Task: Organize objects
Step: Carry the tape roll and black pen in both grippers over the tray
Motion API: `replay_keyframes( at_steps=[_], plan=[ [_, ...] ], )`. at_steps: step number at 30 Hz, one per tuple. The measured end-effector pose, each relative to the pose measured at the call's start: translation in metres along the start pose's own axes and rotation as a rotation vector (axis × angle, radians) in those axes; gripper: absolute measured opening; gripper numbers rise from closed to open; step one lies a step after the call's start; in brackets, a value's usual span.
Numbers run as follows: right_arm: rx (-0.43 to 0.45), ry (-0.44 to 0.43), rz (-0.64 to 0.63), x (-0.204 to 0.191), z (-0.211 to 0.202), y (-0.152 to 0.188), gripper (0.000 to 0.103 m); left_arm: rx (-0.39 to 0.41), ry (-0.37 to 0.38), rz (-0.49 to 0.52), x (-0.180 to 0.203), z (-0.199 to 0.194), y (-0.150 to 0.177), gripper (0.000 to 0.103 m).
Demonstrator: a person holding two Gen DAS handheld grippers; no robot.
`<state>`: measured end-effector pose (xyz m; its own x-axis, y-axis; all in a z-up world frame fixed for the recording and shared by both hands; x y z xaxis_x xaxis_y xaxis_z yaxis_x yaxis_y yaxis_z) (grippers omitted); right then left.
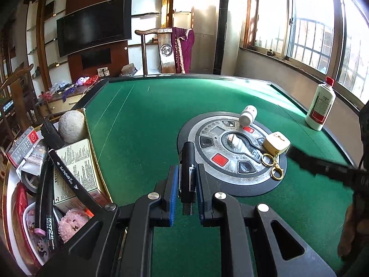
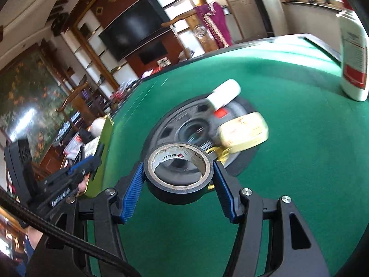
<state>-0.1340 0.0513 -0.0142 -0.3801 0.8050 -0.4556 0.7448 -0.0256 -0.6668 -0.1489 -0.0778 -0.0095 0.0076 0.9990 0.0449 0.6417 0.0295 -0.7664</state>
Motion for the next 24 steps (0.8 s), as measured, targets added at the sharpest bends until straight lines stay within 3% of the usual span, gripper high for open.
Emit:
replay_keyframes(
  at_steps=[14,24],
  plan=[
    [0.026,-0.067,-0.023,-0.067,0.005,0.024,0.059,0.106,-0.032,0.008,-0.013,-0.036,-0.014,0.012],
    [-0.006,-0.092,-0.054,-0.104,0.026,0.032,0.059,0.192,-0.108,-0.048,-0.064,-0.069,-0.017,0.012]
  ],
)
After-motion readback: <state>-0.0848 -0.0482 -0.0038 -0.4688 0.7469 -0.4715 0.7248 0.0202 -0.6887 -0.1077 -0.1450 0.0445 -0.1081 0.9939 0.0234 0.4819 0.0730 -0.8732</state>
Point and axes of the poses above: each gripper's, at about its wrist camera, not at the fingertips, and z roughly the way its jaws point, x to its right, y to its underside, the point moved 10 cm from there along z, roughly the way its jaws point
